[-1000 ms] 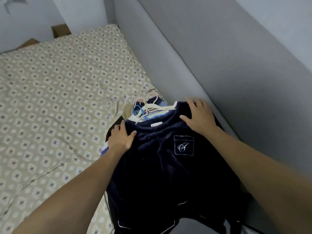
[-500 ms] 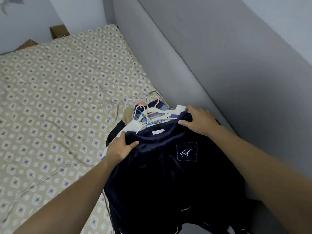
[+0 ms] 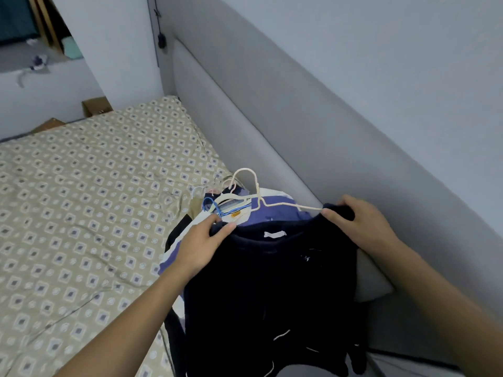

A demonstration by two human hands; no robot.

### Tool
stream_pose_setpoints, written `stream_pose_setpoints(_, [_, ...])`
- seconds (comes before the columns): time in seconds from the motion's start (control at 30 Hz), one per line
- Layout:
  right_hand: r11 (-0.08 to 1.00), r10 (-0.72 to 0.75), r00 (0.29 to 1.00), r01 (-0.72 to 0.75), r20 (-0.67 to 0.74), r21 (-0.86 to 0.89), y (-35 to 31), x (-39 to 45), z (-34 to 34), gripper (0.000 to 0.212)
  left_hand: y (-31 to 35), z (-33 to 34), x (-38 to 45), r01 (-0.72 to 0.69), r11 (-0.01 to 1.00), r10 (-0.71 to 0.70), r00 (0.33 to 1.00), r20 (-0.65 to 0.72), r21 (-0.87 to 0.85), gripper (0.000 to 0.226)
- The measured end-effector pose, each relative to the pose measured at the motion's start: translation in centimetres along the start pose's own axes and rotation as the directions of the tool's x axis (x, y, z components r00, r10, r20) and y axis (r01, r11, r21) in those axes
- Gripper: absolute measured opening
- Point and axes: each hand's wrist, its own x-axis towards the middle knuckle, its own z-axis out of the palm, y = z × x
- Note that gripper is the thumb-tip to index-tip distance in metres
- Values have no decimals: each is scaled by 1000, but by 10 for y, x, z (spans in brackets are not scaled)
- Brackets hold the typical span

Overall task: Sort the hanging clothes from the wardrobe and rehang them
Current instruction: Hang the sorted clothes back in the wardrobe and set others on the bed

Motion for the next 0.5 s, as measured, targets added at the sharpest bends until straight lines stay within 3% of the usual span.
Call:
stream_pose_setpoints(0.17, [999, -40, 999, 39, -21, -37, 15, -101, -74, 75, 77, 8, -75, -228, 971, 234, 968, -94, 73, 52])
stream_pose_setpoints(0.3, [997, -73, 992, 69, -100, -39, 16, -194, -129, 61, 136, 15, -144, -359, 912, 396, 896, -202, 198, 48])
stream_pose_setpoints(0.5, [999, -43, 965, 41, -260, -13, 10, -340, -194, 31, 221, 10, -232, -544, 753, 635, 747, -194, 369, 42])
